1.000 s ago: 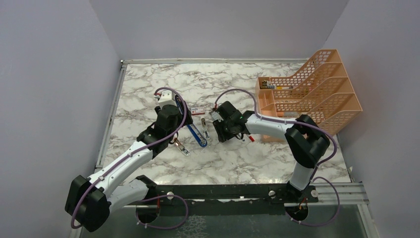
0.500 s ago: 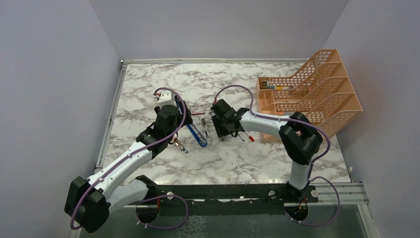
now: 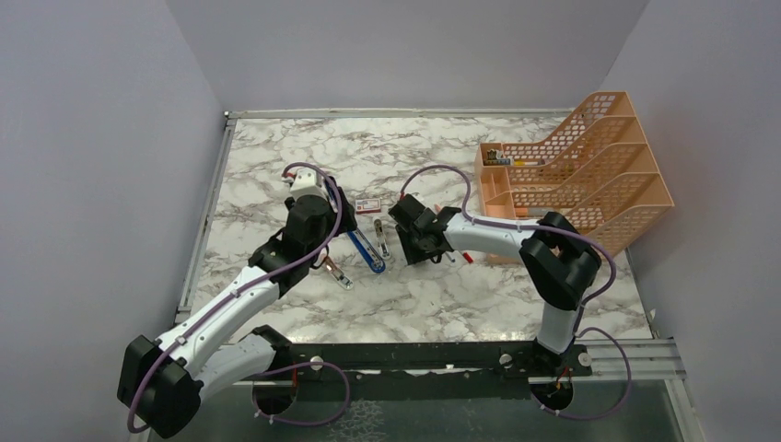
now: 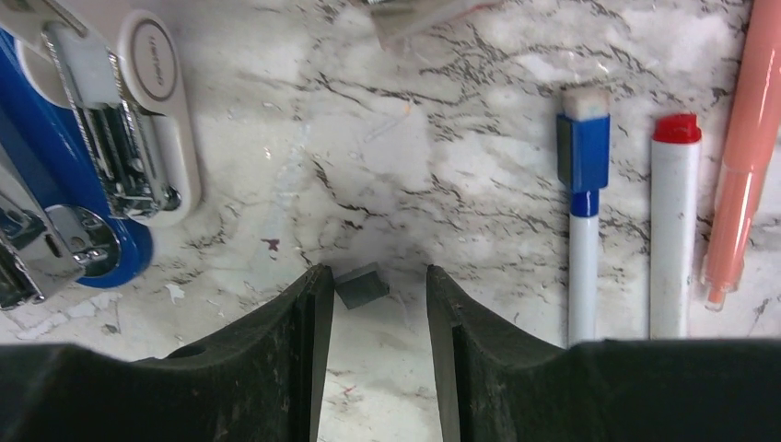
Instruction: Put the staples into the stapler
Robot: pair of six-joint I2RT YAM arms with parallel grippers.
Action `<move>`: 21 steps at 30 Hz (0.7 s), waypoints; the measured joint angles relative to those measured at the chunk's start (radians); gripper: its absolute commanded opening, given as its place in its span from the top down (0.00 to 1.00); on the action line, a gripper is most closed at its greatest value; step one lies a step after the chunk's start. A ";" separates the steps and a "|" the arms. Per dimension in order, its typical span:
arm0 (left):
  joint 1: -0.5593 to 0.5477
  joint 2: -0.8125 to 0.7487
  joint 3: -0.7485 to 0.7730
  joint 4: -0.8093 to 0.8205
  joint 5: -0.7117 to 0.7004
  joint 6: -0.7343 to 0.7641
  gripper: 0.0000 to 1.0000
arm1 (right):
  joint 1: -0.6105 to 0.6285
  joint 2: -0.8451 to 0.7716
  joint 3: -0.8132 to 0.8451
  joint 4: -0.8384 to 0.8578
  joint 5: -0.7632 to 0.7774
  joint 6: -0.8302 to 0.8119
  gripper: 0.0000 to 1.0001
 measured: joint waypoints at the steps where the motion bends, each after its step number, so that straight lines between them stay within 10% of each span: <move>1: 0.000 0.000 0.005 -0.010 0.003 0.000 0.23 | 0.000 -0.004 -0.003 -0.006 0.000 0.002 0.55; 21: 0.000 -0.040 0.157 -0.116 0.021 0.054 0.22 | 0.000 -0.022 0.002 -0.071 0.010 0.126 0.54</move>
